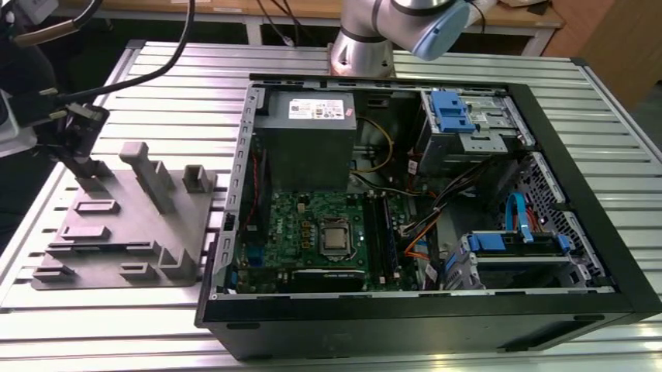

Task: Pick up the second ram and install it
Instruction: 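Reach for the second ram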

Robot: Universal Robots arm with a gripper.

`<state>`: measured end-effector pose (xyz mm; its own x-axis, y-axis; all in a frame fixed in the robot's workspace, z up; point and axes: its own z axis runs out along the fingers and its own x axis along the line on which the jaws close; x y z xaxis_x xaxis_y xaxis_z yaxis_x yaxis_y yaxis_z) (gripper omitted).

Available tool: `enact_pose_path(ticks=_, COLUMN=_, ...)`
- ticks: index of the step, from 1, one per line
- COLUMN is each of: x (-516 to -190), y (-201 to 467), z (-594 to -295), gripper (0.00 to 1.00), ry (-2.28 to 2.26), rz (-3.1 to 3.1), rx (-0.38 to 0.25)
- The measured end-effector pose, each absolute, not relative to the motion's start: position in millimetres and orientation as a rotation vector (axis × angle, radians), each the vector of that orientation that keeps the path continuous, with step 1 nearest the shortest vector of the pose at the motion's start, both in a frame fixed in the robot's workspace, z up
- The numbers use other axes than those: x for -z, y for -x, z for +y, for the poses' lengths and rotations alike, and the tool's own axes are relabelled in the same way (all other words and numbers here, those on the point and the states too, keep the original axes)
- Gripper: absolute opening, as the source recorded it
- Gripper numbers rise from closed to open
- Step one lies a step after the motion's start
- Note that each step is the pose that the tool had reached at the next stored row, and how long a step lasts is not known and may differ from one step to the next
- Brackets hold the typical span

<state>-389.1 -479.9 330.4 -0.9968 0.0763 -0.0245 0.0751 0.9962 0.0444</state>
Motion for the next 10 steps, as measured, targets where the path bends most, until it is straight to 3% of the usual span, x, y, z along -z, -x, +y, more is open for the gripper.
enact_pose_path(ticks=10, x=-314.5, y=405.8, z=-485.8, gripper=0.07, ry=-0.118, rz=3.112, rx=-0.068)
